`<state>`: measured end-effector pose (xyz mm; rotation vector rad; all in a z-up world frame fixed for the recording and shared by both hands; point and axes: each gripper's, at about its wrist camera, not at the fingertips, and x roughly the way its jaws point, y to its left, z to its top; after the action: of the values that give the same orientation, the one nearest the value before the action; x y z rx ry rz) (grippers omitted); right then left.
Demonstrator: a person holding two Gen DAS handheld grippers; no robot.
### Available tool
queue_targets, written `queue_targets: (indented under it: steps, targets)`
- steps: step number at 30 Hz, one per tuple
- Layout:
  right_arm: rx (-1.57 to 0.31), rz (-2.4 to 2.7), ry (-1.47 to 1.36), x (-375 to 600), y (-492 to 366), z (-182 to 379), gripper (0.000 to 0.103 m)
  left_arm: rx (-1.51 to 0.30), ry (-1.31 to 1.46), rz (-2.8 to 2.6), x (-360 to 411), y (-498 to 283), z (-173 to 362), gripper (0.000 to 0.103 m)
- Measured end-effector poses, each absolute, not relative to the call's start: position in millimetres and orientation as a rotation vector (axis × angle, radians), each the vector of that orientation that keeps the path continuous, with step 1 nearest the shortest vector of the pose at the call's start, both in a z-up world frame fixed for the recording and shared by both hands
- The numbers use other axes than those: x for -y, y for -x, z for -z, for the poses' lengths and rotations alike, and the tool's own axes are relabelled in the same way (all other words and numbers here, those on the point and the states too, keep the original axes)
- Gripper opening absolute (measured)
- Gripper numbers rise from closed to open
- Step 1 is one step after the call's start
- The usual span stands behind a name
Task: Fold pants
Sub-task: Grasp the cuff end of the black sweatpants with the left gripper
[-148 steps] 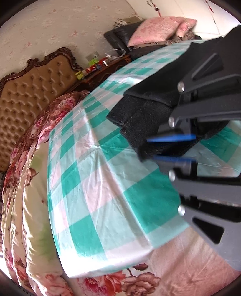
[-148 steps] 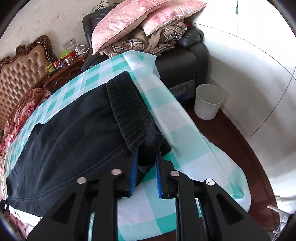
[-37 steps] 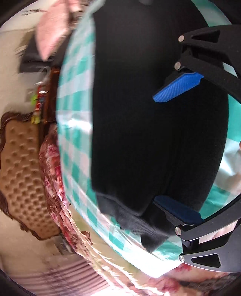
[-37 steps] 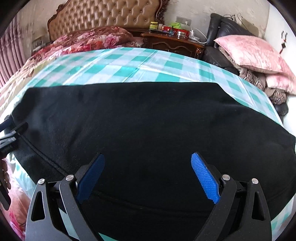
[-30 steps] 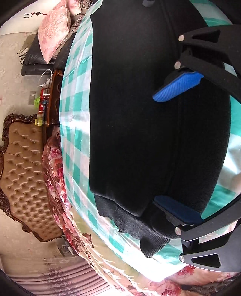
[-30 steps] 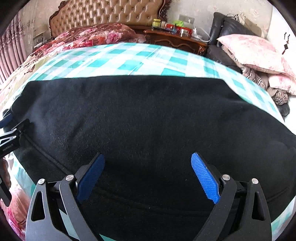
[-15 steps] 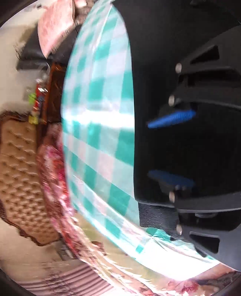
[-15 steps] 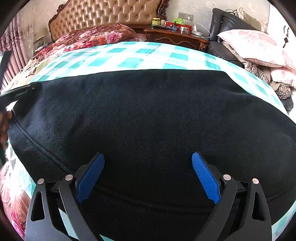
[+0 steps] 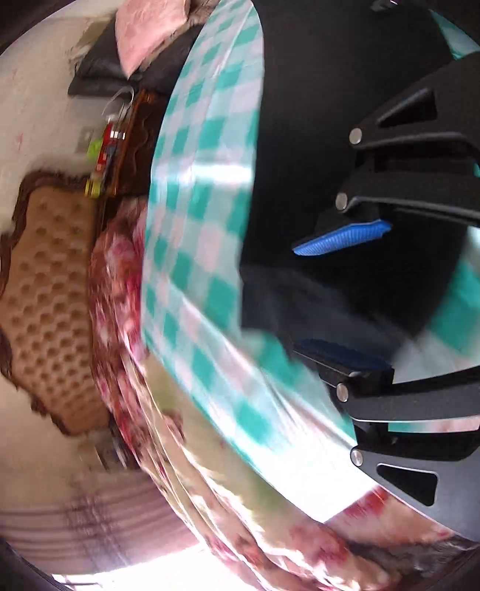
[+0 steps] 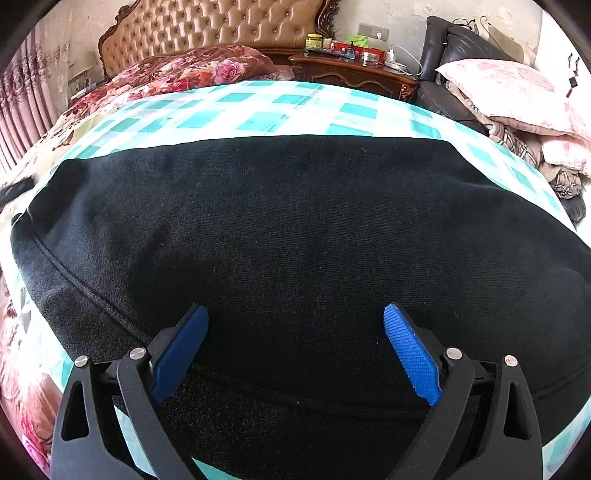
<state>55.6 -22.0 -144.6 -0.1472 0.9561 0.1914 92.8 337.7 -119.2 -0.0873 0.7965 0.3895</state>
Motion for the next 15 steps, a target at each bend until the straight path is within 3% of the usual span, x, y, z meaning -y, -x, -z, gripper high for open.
queue_targets:
  steps: [5, 11, 12, 15]
  targets:
    - [-0.986, -0.192, 0.148, 21.7, -60.6, 139.4, 0.093, -0.872, 0.140, -0.420, -370.9, -64.9, 142.8, 0.049]
    - [-0.912, -0.260, 0.113, 6.0, -86.2, 106.8, 0.092, -0.806, 0.572, -0.348, -428.7, -19.7, 151.9, 0.047]
    - [-0.904, -0.264, 0.107, 1.9, -94.4, 103.5, 0.090, -0.792, 0.614, -0.329, -432.8, -13.1, 152.7, 0.041]
    - [-0.939, -0.276, 0.097, -14.0, -123.9, 109.1, 0.067, -0.724, 0.784, -0.199, -441.3, 3.7, 154.3, 0.039]
